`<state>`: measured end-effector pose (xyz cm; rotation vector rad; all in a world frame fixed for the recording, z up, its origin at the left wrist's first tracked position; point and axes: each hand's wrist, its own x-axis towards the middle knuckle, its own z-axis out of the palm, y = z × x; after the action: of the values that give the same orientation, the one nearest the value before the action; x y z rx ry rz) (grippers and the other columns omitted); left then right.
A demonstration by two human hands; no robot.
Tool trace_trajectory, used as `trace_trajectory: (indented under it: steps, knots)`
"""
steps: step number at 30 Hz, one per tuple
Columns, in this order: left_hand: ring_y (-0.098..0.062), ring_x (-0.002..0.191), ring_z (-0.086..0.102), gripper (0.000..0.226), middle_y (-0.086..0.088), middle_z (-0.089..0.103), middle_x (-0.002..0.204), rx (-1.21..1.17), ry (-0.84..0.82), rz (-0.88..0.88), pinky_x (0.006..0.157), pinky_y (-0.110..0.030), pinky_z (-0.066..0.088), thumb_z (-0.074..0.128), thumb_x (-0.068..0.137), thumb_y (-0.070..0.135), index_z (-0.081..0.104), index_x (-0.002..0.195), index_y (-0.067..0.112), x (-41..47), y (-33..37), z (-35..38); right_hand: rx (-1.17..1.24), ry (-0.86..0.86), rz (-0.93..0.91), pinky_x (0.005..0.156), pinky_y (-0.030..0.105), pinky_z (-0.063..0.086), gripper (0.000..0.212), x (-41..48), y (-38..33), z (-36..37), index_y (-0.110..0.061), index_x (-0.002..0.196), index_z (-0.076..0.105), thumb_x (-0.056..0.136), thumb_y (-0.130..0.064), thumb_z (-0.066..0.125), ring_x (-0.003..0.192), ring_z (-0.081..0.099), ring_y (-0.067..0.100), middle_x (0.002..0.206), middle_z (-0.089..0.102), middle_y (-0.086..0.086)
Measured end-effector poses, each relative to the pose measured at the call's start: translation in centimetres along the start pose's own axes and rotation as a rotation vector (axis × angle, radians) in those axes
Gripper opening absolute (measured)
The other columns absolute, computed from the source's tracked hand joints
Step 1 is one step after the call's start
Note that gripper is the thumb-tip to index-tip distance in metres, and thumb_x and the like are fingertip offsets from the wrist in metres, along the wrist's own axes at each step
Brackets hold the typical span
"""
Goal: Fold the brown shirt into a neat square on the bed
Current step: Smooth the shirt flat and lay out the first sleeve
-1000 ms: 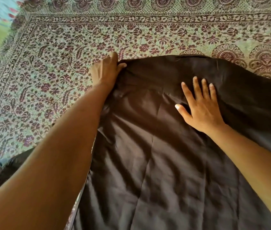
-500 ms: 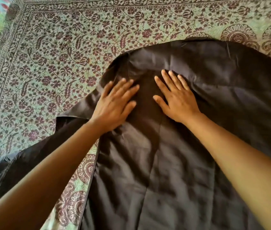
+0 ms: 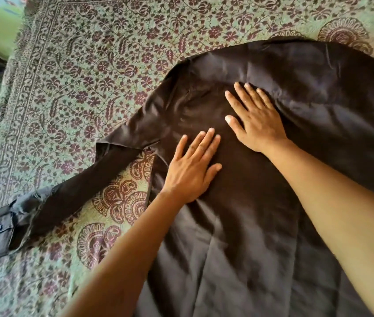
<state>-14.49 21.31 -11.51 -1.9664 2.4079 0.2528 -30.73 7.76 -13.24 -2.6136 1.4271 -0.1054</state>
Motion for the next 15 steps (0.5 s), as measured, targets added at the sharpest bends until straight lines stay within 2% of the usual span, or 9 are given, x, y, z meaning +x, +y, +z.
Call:
trace_trajectory:
  steps: [2,6,9,11,13,15]
  knots:
    - [-0.016,0.143,0.020,0.061,0.001,0.020,0.156,0.000,-0.027,-0.072,0.115,-0.039,0.003,0.022,0.094,0.051,0.021,0.148,0.024,-0.6,-2.8,0.3,-0.009,0.002,-0.003,0.116,0.040,0.008,0.064,0.0,-0.1,0.2,-0.019,0.147,0.023,0.091,-0.049,0.015,0.143,0.017,0.026,0.155,0.020,0.009]
    - [-0.017,0.145,0.008,0.059,-0.001,0.012,0.158,0.052,-0.010,-0.362,0.115,-0.045,-0.002,0.019,0.096,0.047,0.012,0.149,0.022,-0.7,-9.9,-1.2,-0.007,-0.019,0.001,0.116,0.040,0.008,0.065,-0.1,-0.1,0.1,-0.020,0.147,0.022,0.091,-0.050,0.013,0.143,0.016,0.027,0.155,0.019,0.010]
    - [-0.017,0.146,0.003,0.058,-0.003,0.008,0.158,0.055,0.028,-0.487,0.117,-0.046,-0.006,0.018,0.099,0.042,0.008,0.150,0.015,0.2,-10.5,-2.5,-0.001,-0.024,-0.006,0.116,0.039,0.005,0.067,-0.2,-0.2,-0.5,-0.018,0.147,0.022,0.090,-0.050,0.012,0.143,0.015,0.026,0.155,0.018,0.010]
    - [-0.016,0.146,0.003,0.060,-0.003,0.007,0.158,0.022,0.085,-0.433,0.117,-0.045,-0.004,0.017,0.097,0.043,0.010,0.150,0.015,1.9,-8.4,-2.9,-0.016,0.047,0.012,0.115,0.041,0.006,0.063,-0.7,0.1,-1.1,-0.014,0.146,0.026,0.092,-0.046,0.018,0.142,0.018,0.027,0.154,0.021,0.012]
    - [-0.017,0.146,0.007,0.062,-0.002,0.010,0.158,-0.006,0.101,-0.274,0.116,-0.044,0.000,0.014,0.094,0.046,0.013,0.149,0.018,4.6,-5.3,-2.9,-0.052,0.136,0.095,0.115,0.045,0.009,0.060,-1.3,1.1,-1.7,-0.011,0.145,0.026,0.094,-0.041,0.026,0.142,0.020,0.029,0.153,0.022,0.014]
    - [-0.018,0.145,0.012,0.062,-0.001,0.013,0.157,-0.017,0.060,-0.066,0.115,-0.045,0.004,0.013,0.092,0.049,0.016,0.149,0.024,7.7,-2.5,-2.4,-0.080,0.145,0.179,0.114,0.049,0.009,0.060,-1.9,3.0,-2.0,-0.013,0.146,0.026,0.092,-0.041,0.026,0.141,0.020,0.033,0.153,0.021,0.016]
